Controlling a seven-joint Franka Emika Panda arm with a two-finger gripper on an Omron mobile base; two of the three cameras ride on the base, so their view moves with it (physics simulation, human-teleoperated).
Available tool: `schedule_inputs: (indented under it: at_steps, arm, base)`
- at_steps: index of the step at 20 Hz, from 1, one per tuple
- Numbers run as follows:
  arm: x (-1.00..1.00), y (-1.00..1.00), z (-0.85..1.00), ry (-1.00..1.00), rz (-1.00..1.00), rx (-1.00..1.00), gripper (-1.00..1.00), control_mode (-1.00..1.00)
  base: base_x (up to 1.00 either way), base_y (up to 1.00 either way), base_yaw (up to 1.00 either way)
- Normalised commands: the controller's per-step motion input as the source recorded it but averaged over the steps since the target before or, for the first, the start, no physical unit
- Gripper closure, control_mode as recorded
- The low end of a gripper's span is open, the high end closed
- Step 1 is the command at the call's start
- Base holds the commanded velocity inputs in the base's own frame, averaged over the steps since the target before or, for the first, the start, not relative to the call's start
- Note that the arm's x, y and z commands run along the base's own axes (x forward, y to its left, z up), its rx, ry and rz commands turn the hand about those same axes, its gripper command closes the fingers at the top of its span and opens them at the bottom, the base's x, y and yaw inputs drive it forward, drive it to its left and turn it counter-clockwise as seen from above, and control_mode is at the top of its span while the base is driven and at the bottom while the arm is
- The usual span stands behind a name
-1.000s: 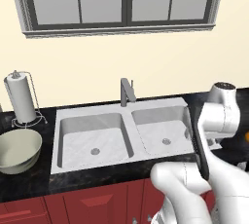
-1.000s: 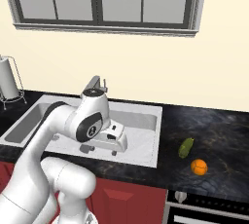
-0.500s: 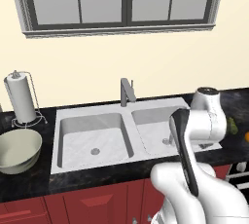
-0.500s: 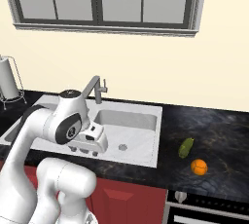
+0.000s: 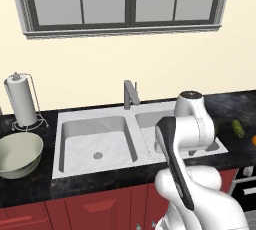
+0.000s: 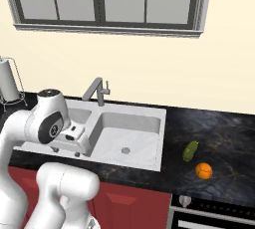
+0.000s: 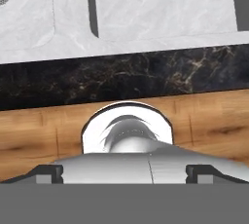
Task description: Remove the cucumber and orange from the sink. Then move the bowl and cup from the counter to the sink for washing.
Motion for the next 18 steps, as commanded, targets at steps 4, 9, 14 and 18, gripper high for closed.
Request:
schedule_inputs:
  at_steps: [4, 9, 14, 18]
  arm:
    - [0.00, 0.58, 0.00, 0.00, 0.00, 0.00, -1.00, -1.00]
    - [0.00, 0.55, 0.00, 0.00, 0.00, 0.00, -1.00, -1.00]
    - [0.00, 0.55, 0.00, 0.00, 0.00, 0.00, -1.00, -1.00]
    - [0.04, 0.55, 0.00, 0.00, 0.00, 0.00, -1.00, -1.00]
  base:
    - [0.00, 0.00, 0.00]
    - [0.00, 0.00, 0.00]
    - [0.00, 0.00, 0.00]
    - [0.00, 0.00, 0.00]
